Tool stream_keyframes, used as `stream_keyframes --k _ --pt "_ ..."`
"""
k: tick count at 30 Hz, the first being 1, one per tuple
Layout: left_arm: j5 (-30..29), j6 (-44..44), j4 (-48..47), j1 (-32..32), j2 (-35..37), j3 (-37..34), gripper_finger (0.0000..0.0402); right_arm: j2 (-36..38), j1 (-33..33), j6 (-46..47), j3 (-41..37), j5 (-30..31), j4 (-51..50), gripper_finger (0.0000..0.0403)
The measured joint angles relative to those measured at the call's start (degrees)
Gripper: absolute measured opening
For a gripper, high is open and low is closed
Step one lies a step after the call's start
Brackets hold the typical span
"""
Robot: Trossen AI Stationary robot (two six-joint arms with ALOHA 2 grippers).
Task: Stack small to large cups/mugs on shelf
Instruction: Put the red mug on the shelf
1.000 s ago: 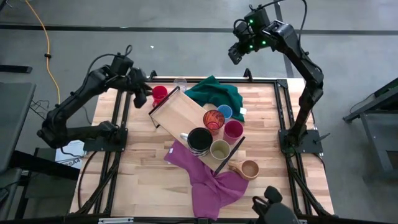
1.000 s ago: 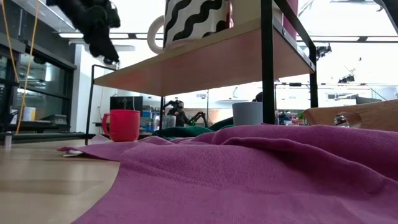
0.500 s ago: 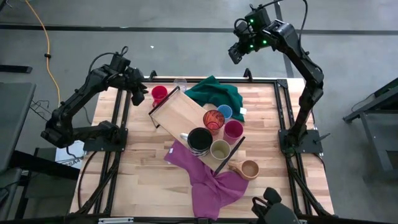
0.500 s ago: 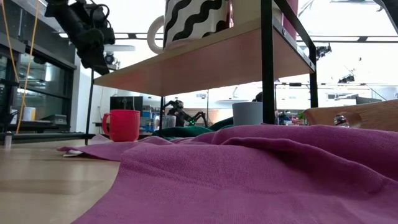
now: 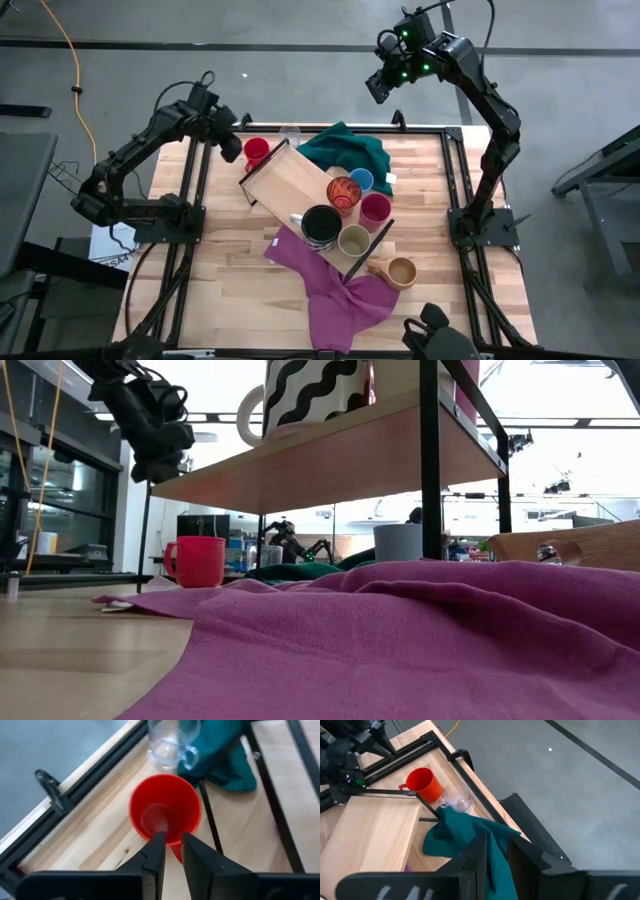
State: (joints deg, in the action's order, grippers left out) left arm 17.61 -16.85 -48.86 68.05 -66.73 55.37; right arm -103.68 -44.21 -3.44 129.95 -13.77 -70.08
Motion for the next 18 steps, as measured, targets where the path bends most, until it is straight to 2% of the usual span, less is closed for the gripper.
stream_keyframes --k 11,18 --pt "-11.4 7.4 1.5 -4.8 -4.1 0.0 0.0056 0.0 1.3 -4.4 0.0 -0.4 0.4 0.0069" --pt "-12.9 13.8 4.9 -4.7 -5.1 0.0 0.0056 0.0 1.2 -6.4 0.0 -3.8 0.2 0.0069"
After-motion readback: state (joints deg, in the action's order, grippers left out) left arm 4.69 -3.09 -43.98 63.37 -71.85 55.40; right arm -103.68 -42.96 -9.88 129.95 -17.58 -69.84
